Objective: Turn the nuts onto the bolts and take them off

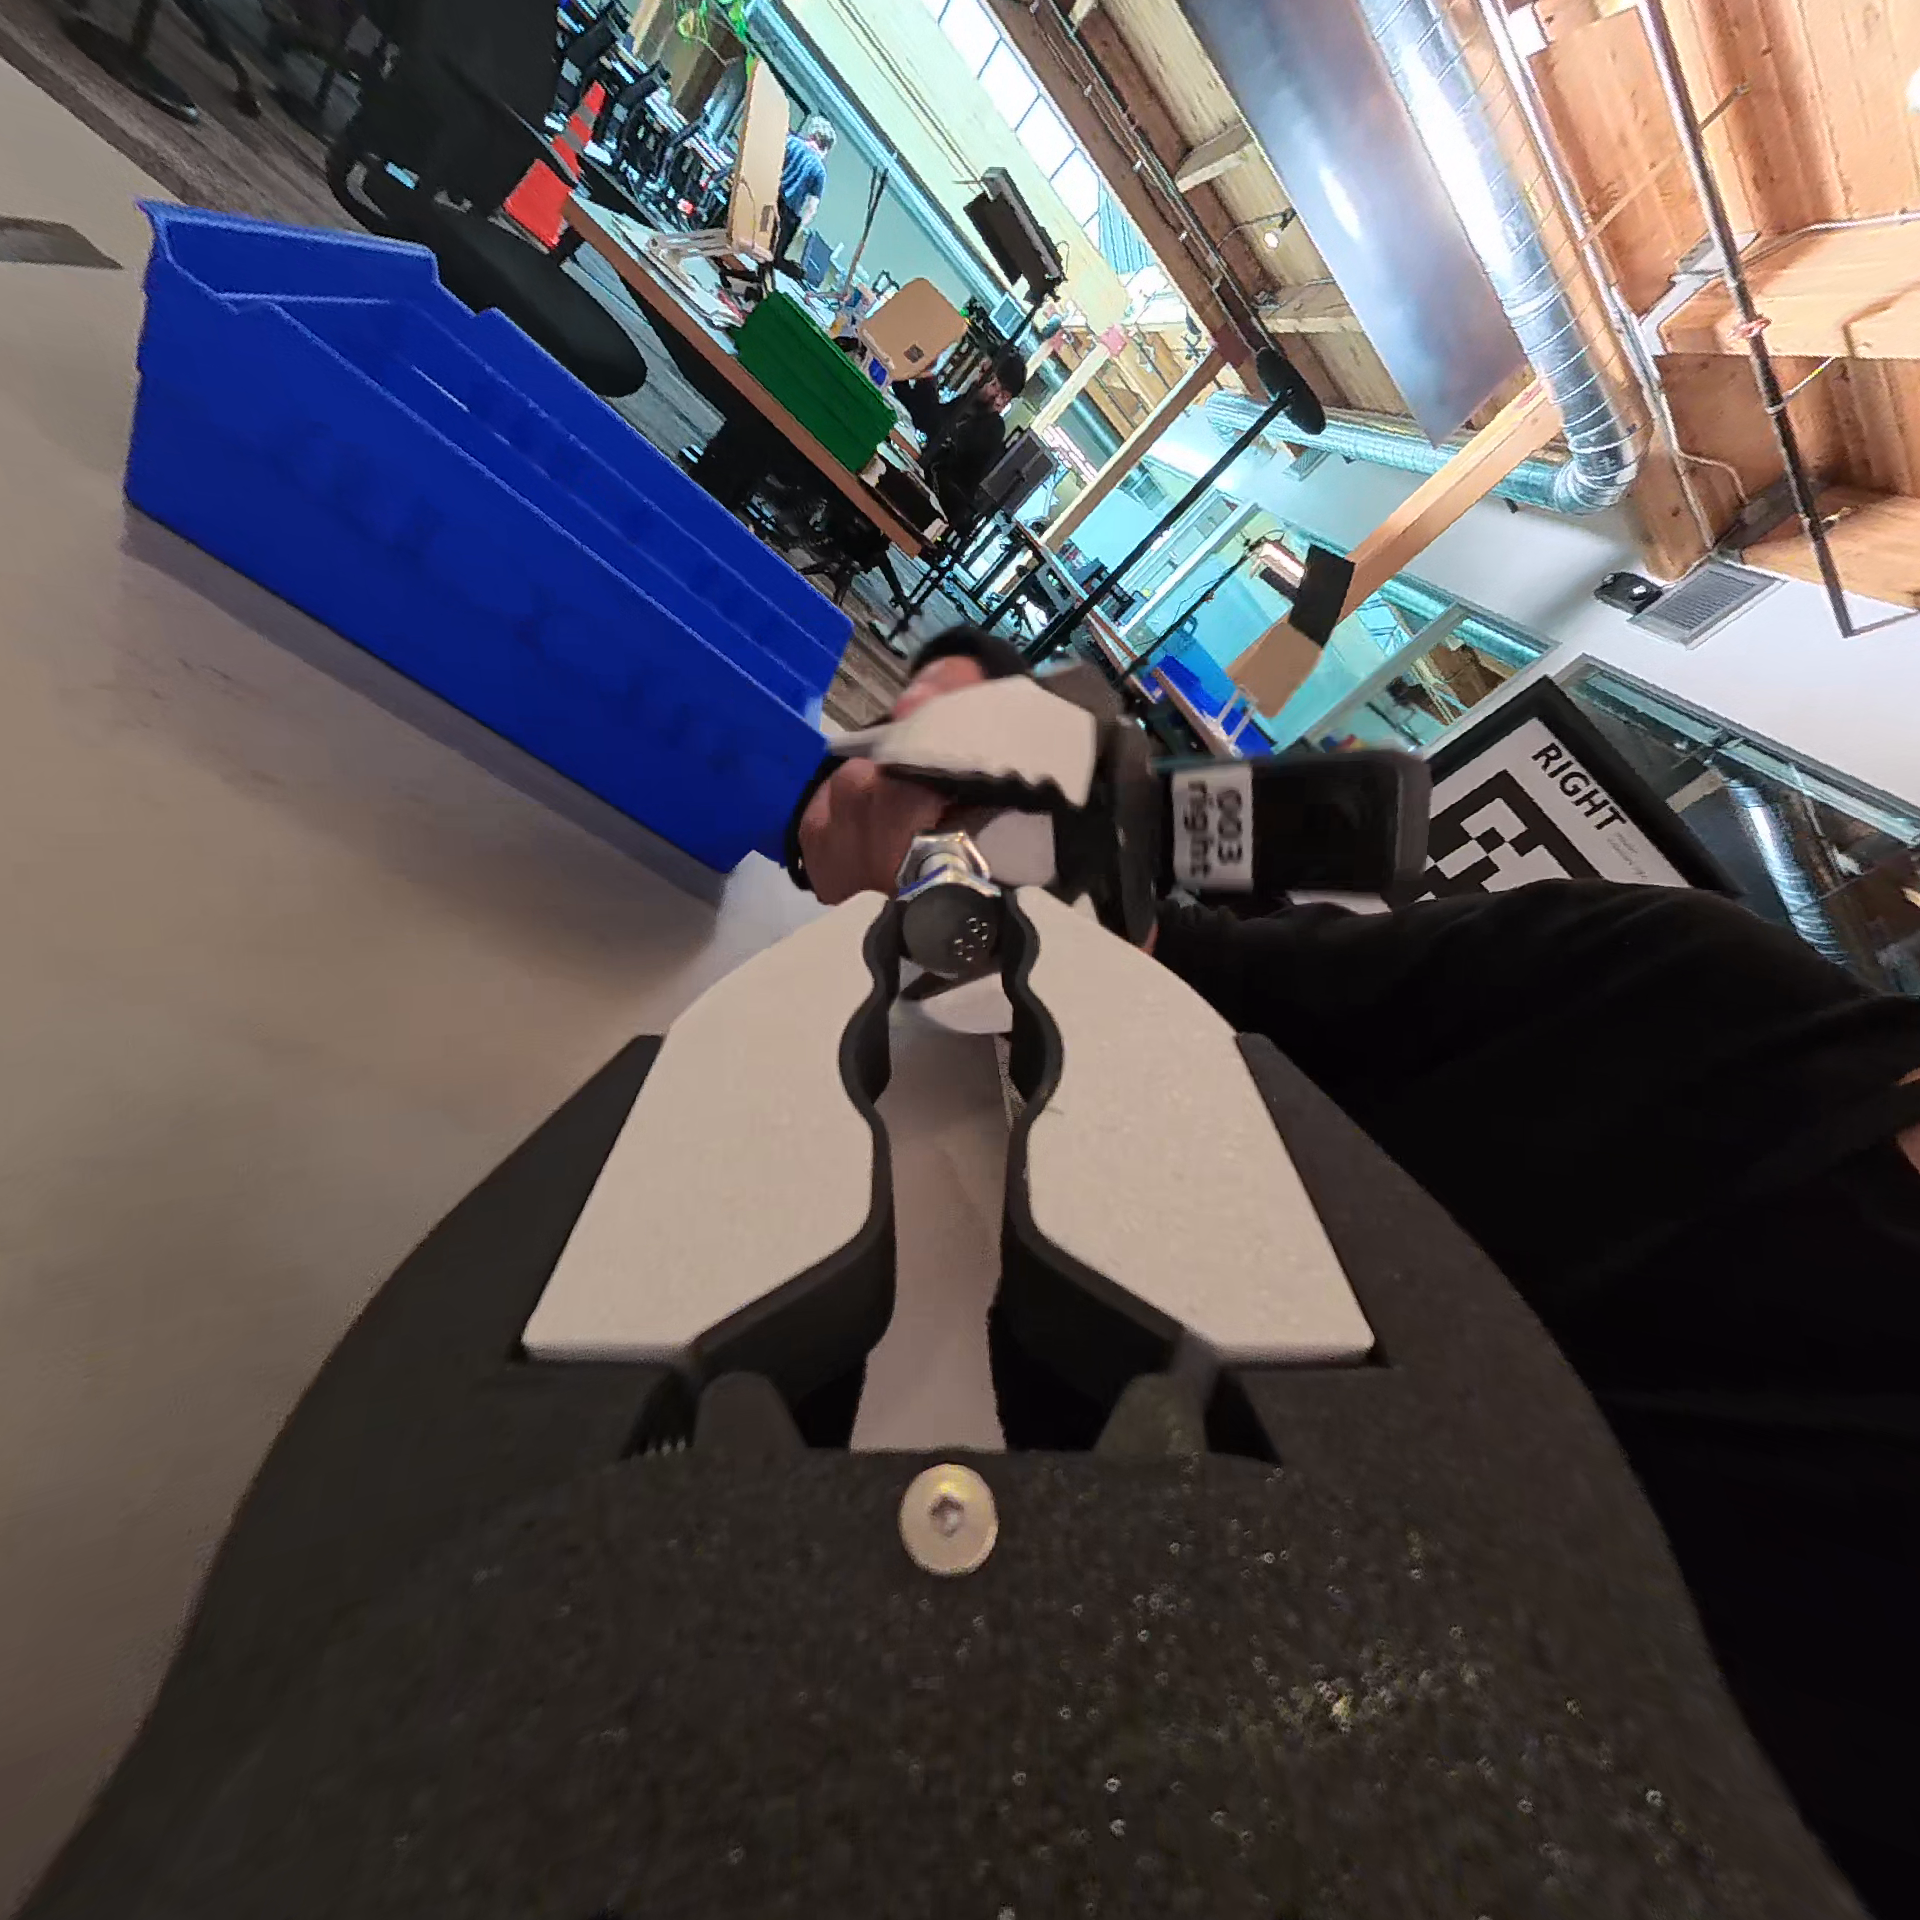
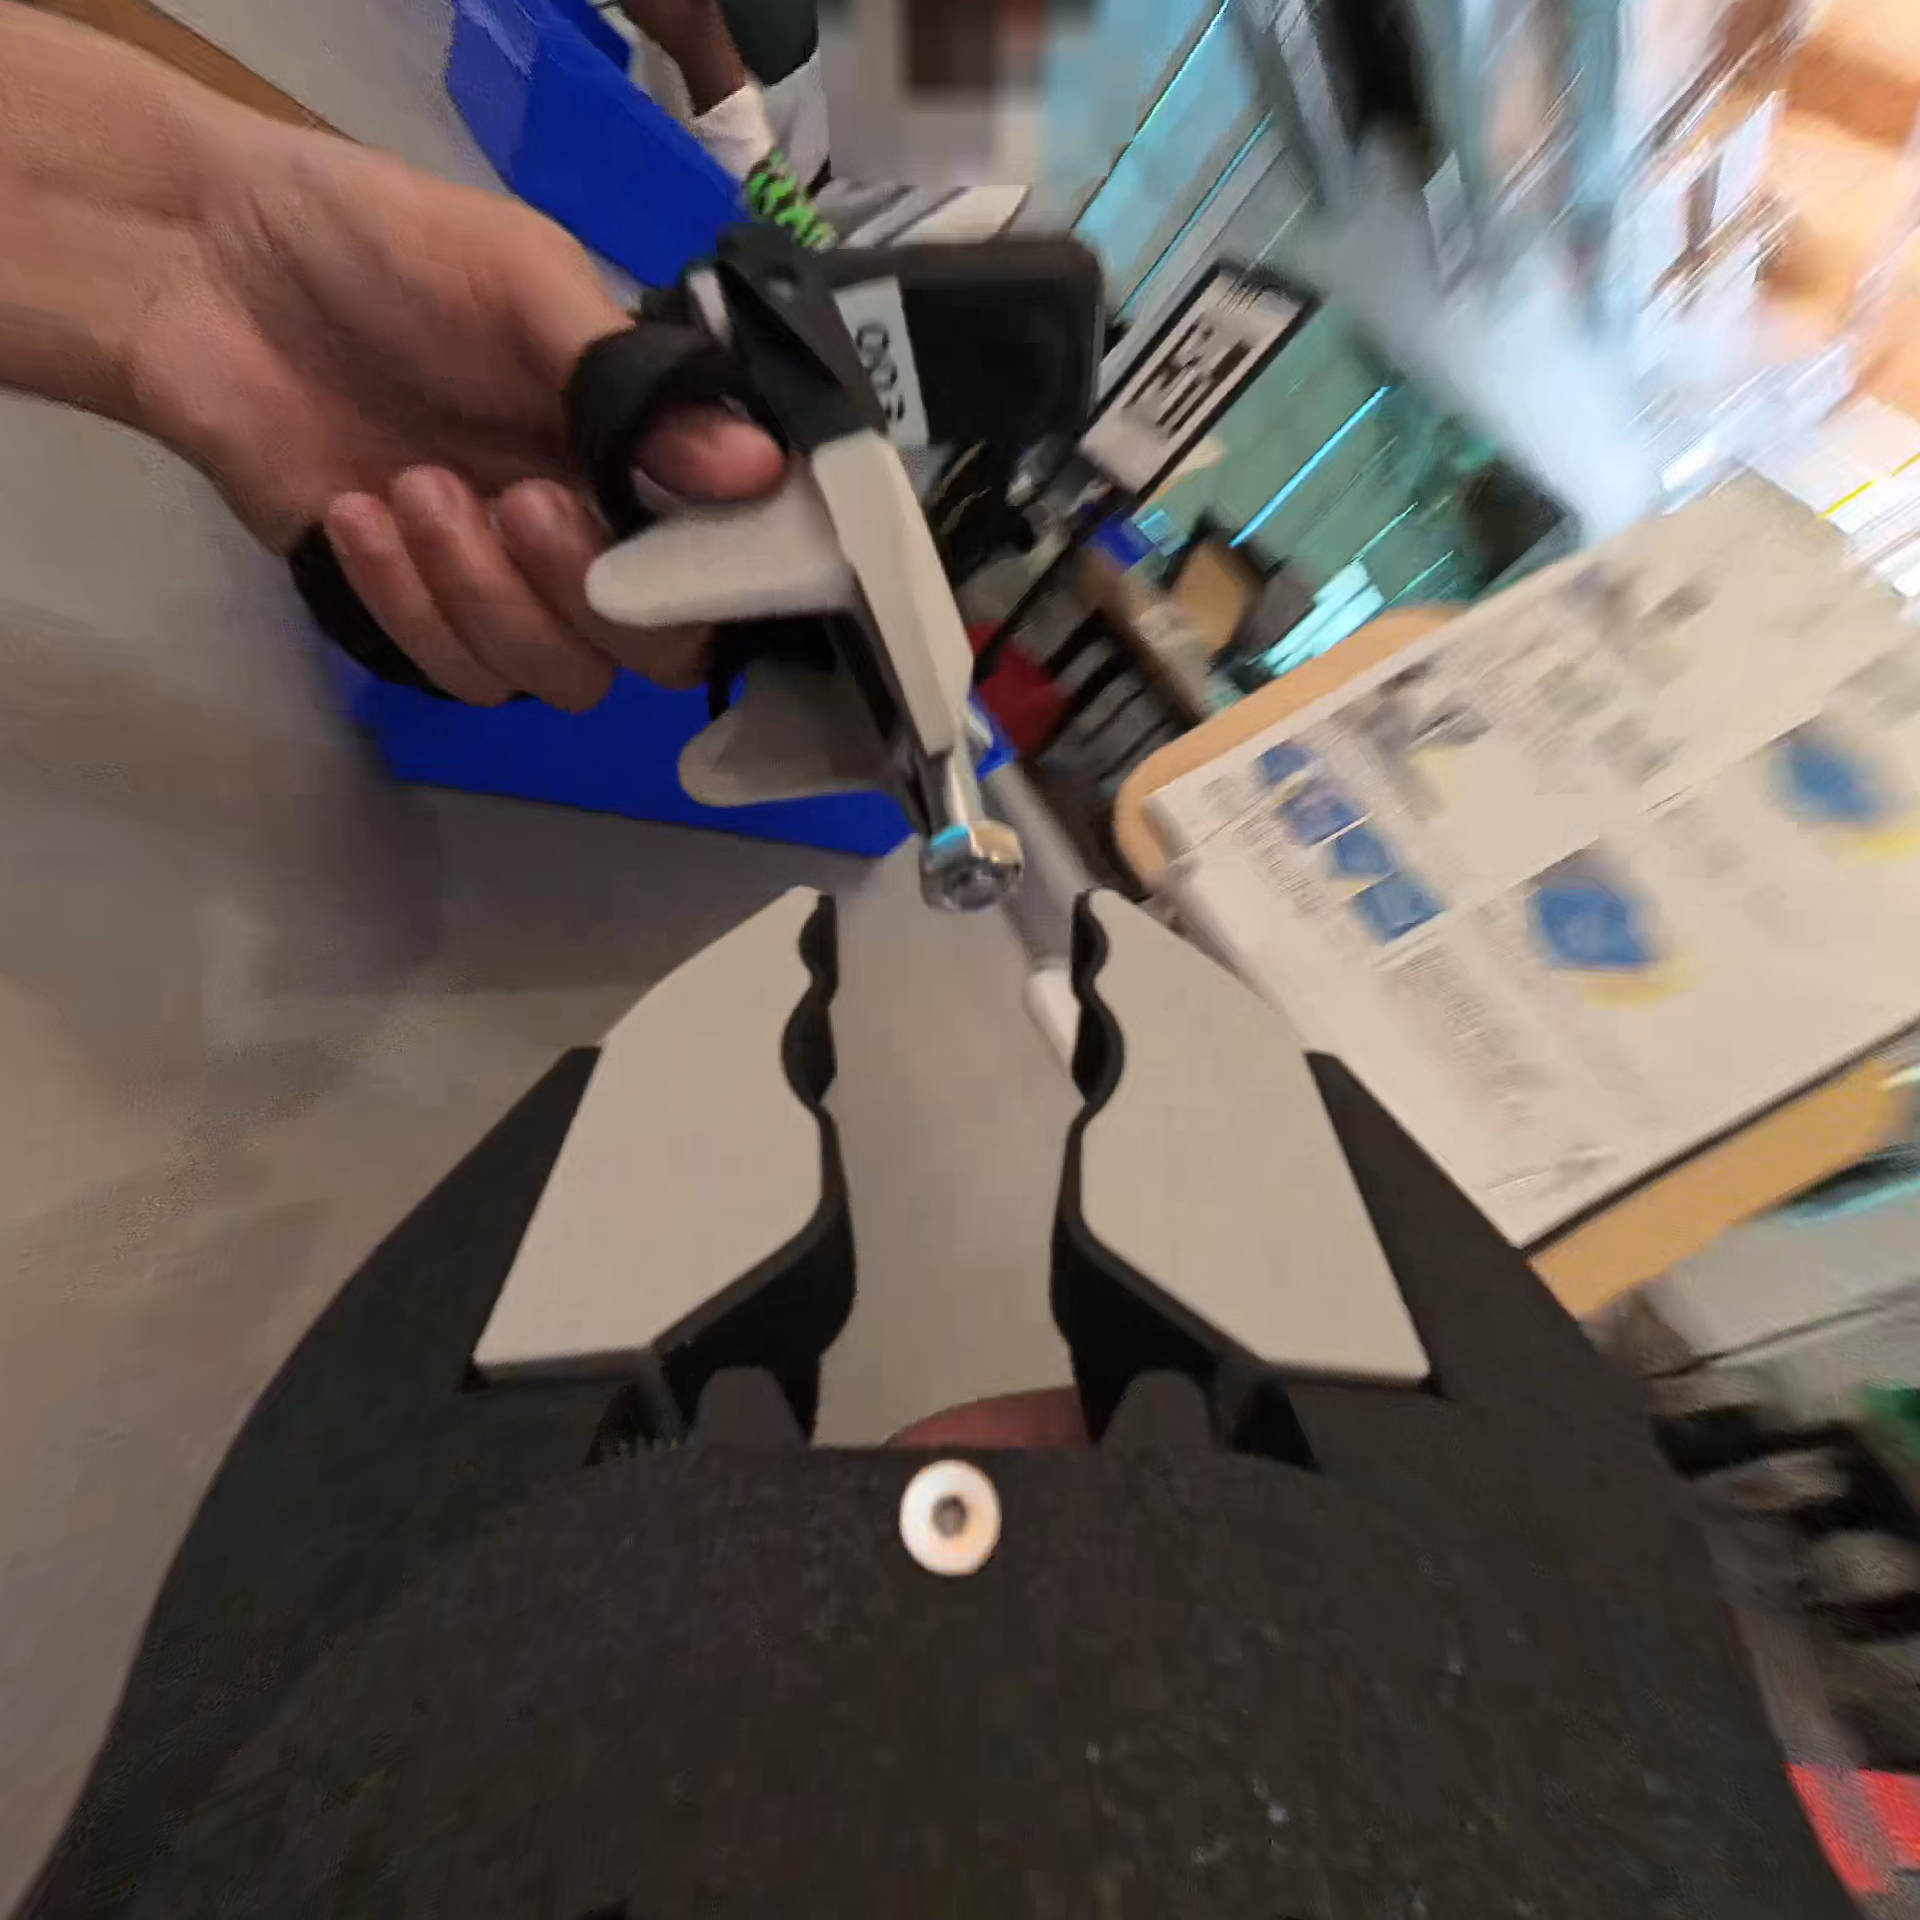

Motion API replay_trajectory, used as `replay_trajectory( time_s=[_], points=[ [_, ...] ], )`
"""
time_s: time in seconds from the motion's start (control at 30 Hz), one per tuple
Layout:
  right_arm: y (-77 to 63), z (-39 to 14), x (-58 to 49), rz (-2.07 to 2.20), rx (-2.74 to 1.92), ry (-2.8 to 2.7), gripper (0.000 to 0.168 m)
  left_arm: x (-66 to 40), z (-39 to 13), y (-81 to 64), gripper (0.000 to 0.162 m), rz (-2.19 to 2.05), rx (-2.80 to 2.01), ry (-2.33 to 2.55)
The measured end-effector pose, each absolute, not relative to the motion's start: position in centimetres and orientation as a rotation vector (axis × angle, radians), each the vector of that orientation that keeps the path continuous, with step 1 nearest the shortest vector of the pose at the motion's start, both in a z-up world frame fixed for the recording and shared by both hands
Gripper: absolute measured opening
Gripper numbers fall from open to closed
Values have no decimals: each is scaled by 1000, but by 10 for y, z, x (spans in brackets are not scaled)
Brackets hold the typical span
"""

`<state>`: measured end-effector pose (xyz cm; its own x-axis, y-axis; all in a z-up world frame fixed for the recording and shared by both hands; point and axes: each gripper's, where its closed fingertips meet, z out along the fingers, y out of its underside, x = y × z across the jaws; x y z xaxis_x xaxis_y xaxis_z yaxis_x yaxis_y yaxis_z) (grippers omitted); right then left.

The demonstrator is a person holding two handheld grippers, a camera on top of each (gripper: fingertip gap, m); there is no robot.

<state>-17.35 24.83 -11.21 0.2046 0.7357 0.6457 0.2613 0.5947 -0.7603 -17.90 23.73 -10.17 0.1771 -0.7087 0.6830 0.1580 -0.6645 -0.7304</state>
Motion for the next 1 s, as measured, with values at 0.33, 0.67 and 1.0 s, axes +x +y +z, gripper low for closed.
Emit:
replay_trajectory(
  time_s=[0.33, 0.67, 1.0],
  points=[
    [240, -118, -174, 689, -1127, -1450, 19, -169, -108, 230, 17, -1544, -1784, 615],
    [236, -100, -174, 2656, -1912, -497, 19, -169, -110, 232, 17, -1390, -1802, 674],
    [243, -115, -172, 1428, -1512, -1339, 53, -175, -98, 230, 17, -1518, -1739, 613]
  ],
)
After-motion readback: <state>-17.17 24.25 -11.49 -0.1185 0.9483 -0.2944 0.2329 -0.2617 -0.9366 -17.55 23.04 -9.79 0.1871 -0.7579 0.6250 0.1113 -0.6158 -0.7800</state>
